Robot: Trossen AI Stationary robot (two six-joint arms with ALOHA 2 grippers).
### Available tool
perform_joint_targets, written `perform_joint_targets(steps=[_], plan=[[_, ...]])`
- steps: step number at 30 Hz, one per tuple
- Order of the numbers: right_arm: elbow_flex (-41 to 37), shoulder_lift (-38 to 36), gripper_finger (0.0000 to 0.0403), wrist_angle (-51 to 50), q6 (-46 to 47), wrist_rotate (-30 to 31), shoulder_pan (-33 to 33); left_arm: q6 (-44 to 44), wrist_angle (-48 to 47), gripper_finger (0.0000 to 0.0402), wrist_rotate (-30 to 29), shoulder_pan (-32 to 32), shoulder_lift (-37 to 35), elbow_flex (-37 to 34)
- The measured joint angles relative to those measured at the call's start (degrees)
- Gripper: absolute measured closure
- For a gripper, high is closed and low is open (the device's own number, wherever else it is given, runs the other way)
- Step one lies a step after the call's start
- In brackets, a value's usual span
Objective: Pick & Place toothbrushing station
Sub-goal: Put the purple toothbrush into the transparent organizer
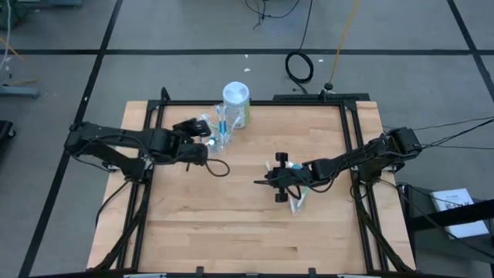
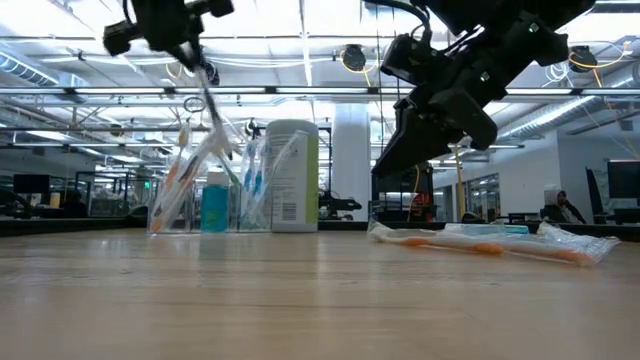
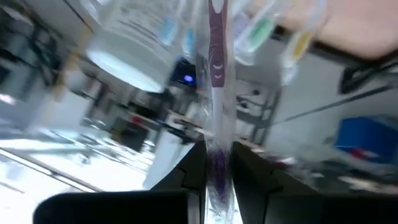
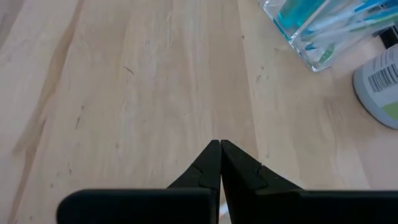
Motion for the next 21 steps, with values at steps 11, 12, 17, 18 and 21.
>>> perform_joint_targets(steps=[11,12,17,18,21], plan=[[0.0,0.0,0.0399,-0.13,0.58,-0.12,-0.47,30.81,19.95,0.035,-0.65,6.04,6.87,0.07],[-0.02,0.0,0.0398,-0.19,0.57,-0.12,-0.46,30.81,19.9,0.035,0.02,6.82,7.97,0.07],[-0.02,0.0,0.0399,-0.32,0.58,-0.12,-0.47,34.98,22.7,0.035,3.96,9.06,12.88,0.04],[-0.02,0.0,0.0398,-0.37,0.58,-0.14,-0.47,35.47,23.81,0.035,4.65,9.18,13.72,0.04],[-0.02,0.0,0.0399,-0.43,0.49,-0.14,-0.47,32.44,26.82,0.035,8.09,9.24,16.26,0.03]])
